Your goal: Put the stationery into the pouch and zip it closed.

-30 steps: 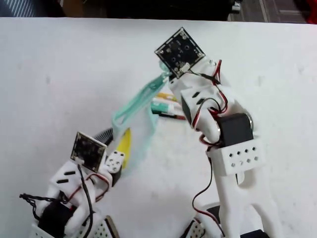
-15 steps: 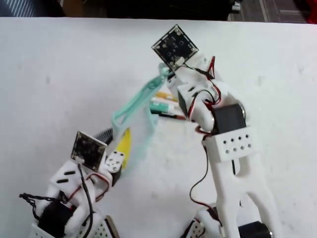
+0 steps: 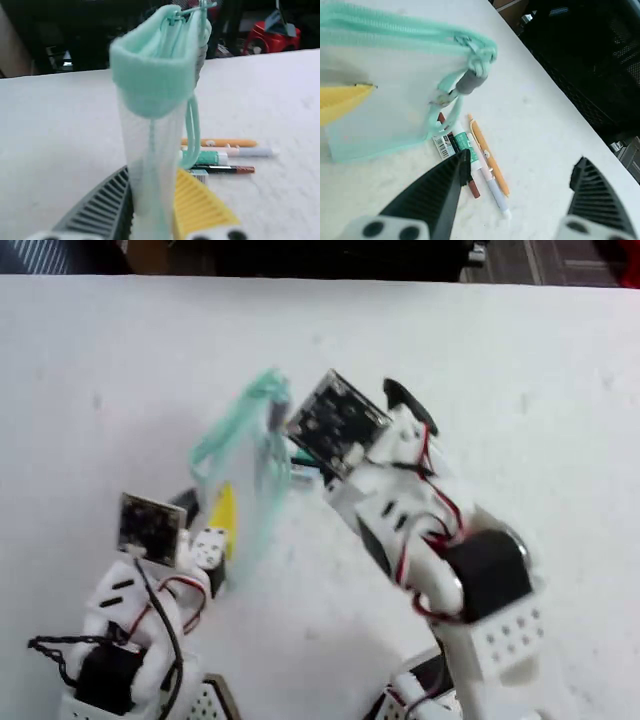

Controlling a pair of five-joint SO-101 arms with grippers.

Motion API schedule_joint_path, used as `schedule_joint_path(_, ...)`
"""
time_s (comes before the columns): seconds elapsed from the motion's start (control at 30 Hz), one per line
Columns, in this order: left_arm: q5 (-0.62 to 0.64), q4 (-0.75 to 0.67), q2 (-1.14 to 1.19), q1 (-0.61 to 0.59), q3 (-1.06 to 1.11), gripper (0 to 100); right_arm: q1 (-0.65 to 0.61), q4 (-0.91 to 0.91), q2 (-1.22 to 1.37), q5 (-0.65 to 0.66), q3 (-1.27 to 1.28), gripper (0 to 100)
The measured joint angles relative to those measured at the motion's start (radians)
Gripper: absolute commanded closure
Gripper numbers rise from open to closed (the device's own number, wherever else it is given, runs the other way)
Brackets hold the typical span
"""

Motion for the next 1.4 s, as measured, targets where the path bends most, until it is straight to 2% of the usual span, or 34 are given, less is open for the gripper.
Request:
schedule_joint_path(0.17, 0.097, -0.026, 0.002, -0.167, 0.0, 98, 0.0, 0.021, -0.083, 0.0, 0.0, 70.4)
schedule_joint_path(0.27, 0.146, -0.026, 0.002, -0.206, 0.0, 98, -0.003, -0.008, -0.074, -0.002, 0.018, 70.4)
schedule_joint_path(0.57, 0.163, 0.005, 0.002, -0.219, 0.0, 98, -0.003, -0.101, 0.334, -0.002, 0.06, 70.4)
schedule_joint_path(0.87, 0.163, 0.012, 0.002, -0.219, 0.002, 97, 0.098, -0.172, 0.796, -0.003, -0.16, 70.6)
schedule_joint_path(0.93, 0.161, 0.012, 0.002, -0.219, 0.002, 94, 0.12, -0.172, 0.901, -0.003, -0.226, 74.0)
schedule_joint_path(1.03, 0.08, 0.012, 0.002, -0.204, 0.002, 86, 0.141, -0.172, 1.04, -0.003, -0.308, 82.6)
schedule_joint_path(1.13, 0.018, 0.012, -0.008, -0.15, 0.003, 84, 0.143, -0.172, 1.151, -0.003, -0.371, 83.9)
schedule_joint_path(1.4, 0.011, -0.02, -0.017, -0.129, 0.031, 85, 0.146, -0.153, 1.247, 0.117, -0.404, 83.9)
